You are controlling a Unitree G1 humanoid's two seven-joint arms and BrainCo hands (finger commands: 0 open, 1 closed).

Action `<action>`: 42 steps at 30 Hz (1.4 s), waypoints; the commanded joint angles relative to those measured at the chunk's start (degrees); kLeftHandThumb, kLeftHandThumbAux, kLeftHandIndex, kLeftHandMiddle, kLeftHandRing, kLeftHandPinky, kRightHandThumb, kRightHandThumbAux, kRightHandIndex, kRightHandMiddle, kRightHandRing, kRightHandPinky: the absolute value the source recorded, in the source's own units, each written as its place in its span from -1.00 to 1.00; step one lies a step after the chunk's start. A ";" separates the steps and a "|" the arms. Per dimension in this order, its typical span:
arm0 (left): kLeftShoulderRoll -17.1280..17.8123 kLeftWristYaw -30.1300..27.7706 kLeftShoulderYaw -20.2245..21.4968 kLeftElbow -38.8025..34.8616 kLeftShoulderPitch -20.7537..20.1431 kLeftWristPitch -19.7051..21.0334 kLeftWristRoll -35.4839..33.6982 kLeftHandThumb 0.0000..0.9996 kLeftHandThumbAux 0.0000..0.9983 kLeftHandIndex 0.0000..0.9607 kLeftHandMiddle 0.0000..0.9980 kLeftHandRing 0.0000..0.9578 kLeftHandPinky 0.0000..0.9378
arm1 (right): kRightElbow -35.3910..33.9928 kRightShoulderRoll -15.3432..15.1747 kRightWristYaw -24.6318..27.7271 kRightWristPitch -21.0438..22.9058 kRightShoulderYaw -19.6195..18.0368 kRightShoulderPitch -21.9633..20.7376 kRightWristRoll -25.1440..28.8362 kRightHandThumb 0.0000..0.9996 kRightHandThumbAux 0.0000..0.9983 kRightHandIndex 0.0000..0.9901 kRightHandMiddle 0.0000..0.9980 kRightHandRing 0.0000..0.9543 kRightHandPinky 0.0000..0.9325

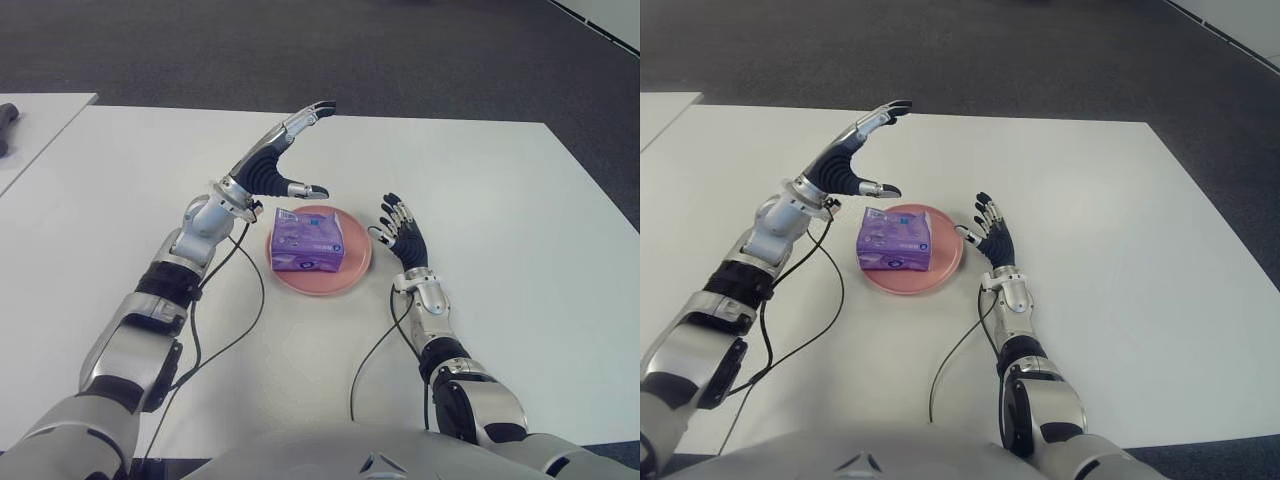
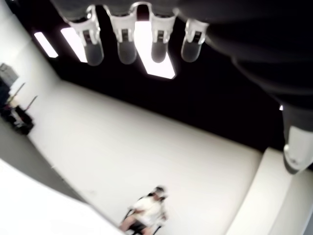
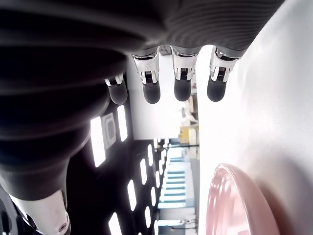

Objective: Put the tissue paper into the plate.

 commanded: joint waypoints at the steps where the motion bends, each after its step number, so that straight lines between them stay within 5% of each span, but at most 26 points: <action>1: -1.03 -2.24 2.18 2.14 -1.17 -1.42 -3.38 -1.00 0.10 -1.00 -1.00 -1.00 -1.00 | 5.08 1.27 -0.43 1.47 -0.12 6.33 0.29 -0.81 0.41 -0.87 -0.94 -0.97 -0.88; 10: -0.69 -1.32 7.93 -2.50 0.09 2.45 -6.18 -1.00 0.00 -1.00 -1.00 -1.00 -1.00 | 5.09 1.36 -0.58 1.40 0.00 6.38 0.23 -0.81 0.41 -0.87 -0.94 -0.97 -0.88; 21: -6.88 12.04 14.20 -11.01 5.16 20.39 -2.24 -1.00 -0.16 -1.00 -1.00 -1.00 -1.00 | 5.26 1.50 -0.91 1.36 0.22 6.28 0.15 -0.81 0.41 -0.87 -0.94 -0.97 -0.88; 30: -8.17 15.36 14.63 -3.87 8.53 22.13 -0.59 -1.00 -0.14 -1.00 -1.00 -1.00 -1.00 | 5.36 1.45 -0.95 1.28 0.34 6.33 0.24 -0.81 0.41 -0.87 -0.94 -0.97 -0.88; 42: -10.83 20.89 13.87 -4.31 13.98 24.33 3.66 -1.00 -0.08 -1.00 -1.00 -1.00 -1.00 | 5.37 1.26 -0.76 1.35 0.26 6.25 0.39 -0.81 0.41 -0.87 -0.94 -0.97 -0.88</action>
